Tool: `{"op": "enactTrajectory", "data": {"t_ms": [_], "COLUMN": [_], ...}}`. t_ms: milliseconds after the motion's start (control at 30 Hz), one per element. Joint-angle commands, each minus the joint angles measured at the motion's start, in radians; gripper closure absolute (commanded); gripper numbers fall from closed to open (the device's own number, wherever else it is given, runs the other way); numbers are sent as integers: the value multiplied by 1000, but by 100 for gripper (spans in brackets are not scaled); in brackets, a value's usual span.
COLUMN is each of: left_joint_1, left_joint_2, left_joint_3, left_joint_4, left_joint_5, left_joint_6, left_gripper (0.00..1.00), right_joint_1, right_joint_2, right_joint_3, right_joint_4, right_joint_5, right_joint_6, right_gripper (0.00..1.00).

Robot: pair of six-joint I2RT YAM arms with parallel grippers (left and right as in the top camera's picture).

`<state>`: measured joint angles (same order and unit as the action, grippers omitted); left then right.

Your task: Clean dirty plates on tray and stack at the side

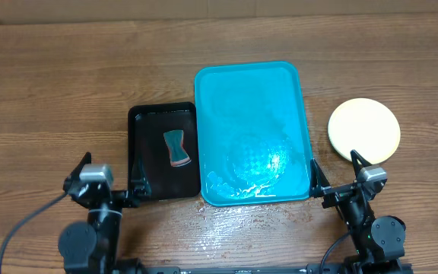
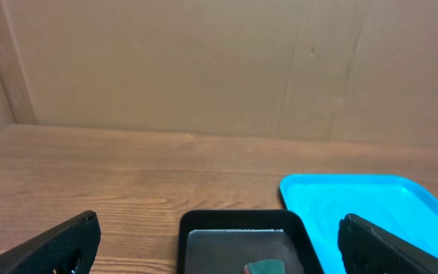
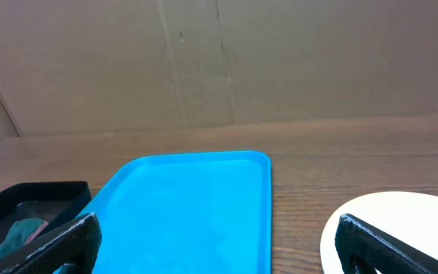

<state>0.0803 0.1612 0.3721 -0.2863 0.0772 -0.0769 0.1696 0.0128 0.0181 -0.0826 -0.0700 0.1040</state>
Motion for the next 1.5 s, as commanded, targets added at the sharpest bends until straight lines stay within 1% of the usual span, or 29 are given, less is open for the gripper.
{"op": "enactTrajectory", "data": {"t_ms": [0,33,233,367,433,467,533,1467], "left_joint_1": [6,6,6,6,6,7,7,7], "left_joint_2": [-132,-161,-158,-158,-158,-158,-158,-157], "left_joint_3": [-81,-100,-183,-299,-374,-367,-368,-367], "left_joint_4": [7,7,55,200,283,241,208,210], "left_joint_5": [-39,-48,-64,-61,-56,-60,-60,-59], "left_joint_6": [-55,-55,-55,-56,-80,-84,-82,-83], "left_gripper": [0,0,0,0,0,0,0,0], "right_joint_1": [-6,-6,-6,-6,-6,-6,-6,-6], "right_joint_2": [-6,-6,-6,-6,-6,-6,-6,-6], "right_joint_3": [-10,-10,-10,-10,-10,-10,-10,-10], "right_joint_4": [3,3,3,3,3,3,3,3], "right_joint_5": [10,10,10,10,10,10,10,10], "right_joint_6": [-1,-1,-1,-1,-1,-1,-1,-1], "right_gripper": [0,0,0,0,0,0,0,0]}}
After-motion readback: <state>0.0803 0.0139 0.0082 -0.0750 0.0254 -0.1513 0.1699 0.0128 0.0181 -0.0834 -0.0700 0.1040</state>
